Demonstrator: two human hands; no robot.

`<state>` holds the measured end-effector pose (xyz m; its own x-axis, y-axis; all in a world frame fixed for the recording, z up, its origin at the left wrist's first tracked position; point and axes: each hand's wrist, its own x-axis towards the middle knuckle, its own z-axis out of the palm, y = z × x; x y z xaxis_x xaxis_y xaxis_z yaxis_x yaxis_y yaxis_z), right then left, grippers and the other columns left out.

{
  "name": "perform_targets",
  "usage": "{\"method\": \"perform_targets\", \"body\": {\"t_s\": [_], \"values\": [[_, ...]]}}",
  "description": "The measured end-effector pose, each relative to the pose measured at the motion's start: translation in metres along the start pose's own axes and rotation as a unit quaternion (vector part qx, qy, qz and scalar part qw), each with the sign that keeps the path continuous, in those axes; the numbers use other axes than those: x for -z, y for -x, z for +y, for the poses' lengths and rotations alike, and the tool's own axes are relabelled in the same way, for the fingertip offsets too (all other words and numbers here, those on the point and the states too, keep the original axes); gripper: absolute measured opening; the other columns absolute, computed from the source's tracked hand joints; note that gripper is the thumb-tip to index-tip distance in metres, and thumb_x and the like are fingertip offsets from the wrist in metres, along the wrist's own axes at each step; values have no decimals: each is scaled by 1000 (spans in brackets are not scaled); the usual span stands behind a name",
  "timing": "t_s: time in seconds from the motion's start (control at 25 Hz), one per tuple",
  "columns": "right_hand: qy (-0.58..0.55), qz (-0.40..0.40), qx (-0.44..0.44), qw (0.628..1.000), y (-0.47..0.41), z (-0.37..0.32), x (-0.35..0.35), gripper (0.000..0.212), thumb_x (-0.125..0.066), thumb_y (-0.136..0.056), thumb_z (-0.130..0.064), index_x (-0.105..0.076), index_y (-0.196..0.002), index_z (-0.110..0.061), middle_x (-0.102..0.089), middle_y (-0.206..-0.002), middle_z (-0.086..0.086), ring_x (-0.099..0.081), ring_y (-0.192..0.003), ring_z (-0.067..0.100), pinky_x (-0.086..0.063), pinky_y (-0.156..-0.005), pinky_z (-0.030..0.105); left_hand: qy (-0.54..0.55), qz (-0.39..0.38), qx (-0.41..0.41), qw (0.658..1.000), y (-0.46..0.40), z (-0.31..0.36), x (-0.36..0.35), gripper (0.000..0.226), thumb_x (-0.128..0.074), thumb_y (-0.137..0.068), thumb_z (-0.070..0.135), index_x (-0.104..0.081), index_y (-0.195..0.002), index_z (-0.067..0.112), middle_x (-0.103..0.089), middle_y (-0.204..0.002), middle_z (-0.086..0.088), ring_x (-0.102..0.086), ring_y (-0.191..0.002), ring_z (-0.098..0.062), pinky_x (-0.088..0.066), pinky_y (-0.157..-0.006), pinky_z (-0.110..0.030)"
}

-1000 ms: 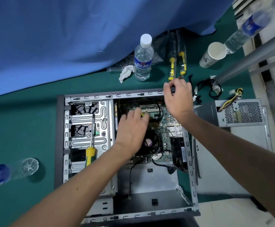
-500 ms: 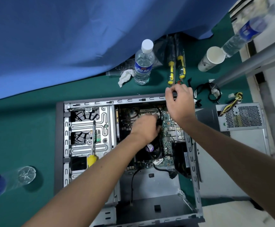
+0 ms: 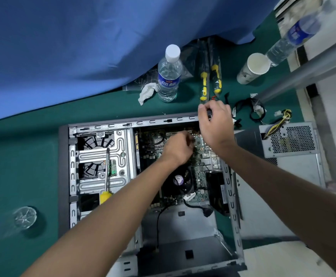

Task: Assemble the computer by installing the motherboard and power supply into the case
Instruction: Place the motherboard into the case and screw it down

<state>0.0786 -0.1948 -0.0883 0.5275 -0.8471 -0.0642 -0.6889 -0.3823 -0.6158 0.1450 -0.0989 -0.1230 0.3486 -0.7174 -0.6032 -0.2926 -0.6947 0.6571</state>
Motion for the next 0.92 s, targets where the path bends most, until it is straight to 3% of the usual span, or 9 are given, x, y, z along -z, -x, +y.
{"method": "perform_targets", "body": {"t_s": [0.08,0.16,0.24,0.36,0.56,0.64,0.76,0.84,0.92], "values": [[-4,-3,-2,1000,-1,0,0,29,-48,-101,-29,-64,-96,-6,-58,-95,2,-46,-100,23,-36,-86,31,-171,-24,-46,984,25,-10,-1,48,-71,-85,39,-52,-121,14,-56,-119,-10,-53,-114,-31,-47,-97,-42],[-7,-5,-3,1000,0,0,0,30,-48,-102,-30,-64,-96,-6,-60,-97,4,-46,-101,23,-37,-87,32,-318,-57,-62,944,54,-21,-6,84,-77,-70,57,-39,-132,14,-40,-130,-10,-39,-124,-30,-39,-103,-50],[-8,-6,-2,1000,0,1,0,31,-48,-101,-31,-64,-96,-6,-61,-98,5,-47,-101,23,-39,-88,33,-409,-63,-75,907,71,-31,-15,101,-79,-70,53,-25,-144,11,-32,-137,-10,-33,-128,-30,-37,-105,-49],[-10,-1,-1,1000,-1,2,1,32,-48,-101,-33,-64,-96,-6,-61,-98,5,-47,-101,23,-38,-88,33,-428,-41,-103,897,76,-37,-24,103,-79,-77,38,-16,-150,6,-28,-143,-10,-32,-131,-29,-37,-107,-47],[3,-10,-7,1000,-2,1,-1,34,-46,-101,-36,-64,-96,-8,-60,-100,3,-45,-103,22,-37,-90,33,-452,-19,-92,887,82,-34,-28,109,-78,-77,33,-6,-153,2,-30,-141,-13,-33,-131,-32,-29,-113,-50],[-5,-9,-9,1000,-2,-1,0,34,-45,-101,-36,-64,-97,-8,-59,-99,2,-45,-104,22,-37,-90,34,-476,18,-170,863,97,-36,-34,103,-79,-69,25,-18,-149,0,-36,-132,-17,-36,-124,-35,-30,-112,-52],[-11,-17,-9,1000,-5,-4,0,32,-45,-101,-38,-63,-96,-11,-54,-97,-3,-41,-103,17,-36,-91,33,-465,-9,-364,807,116,-47,-60,50,-78,-66,14,-59,-112,9,-57,-104,-8,-47,-96,-26,-45,-88,-41],[-8,-18,-8,1000,-4,-4,1,32,-45,-100,-38,-62,-95,-12,-53,-96,-5,-40,-102,16,-36,-90,32,-508,-58,-409,756,121,-51,-78,29,-76,-77,19,-67,-104,13,-66,-99,-2,-51,-95,-23,-43,-84,-36],[-10,-13,-10,1000,-2,-2,1,31,-46,-100,-39,-62,-93,-13,-52,-94,-6,-43,-102,18,-37,-88,33,-555,-72,-410,720,115,-54,-89,25,-72,-84,21,-67,-108,13,-69,-102,0,-52,-102,-22,-42,-91,-36]]}}
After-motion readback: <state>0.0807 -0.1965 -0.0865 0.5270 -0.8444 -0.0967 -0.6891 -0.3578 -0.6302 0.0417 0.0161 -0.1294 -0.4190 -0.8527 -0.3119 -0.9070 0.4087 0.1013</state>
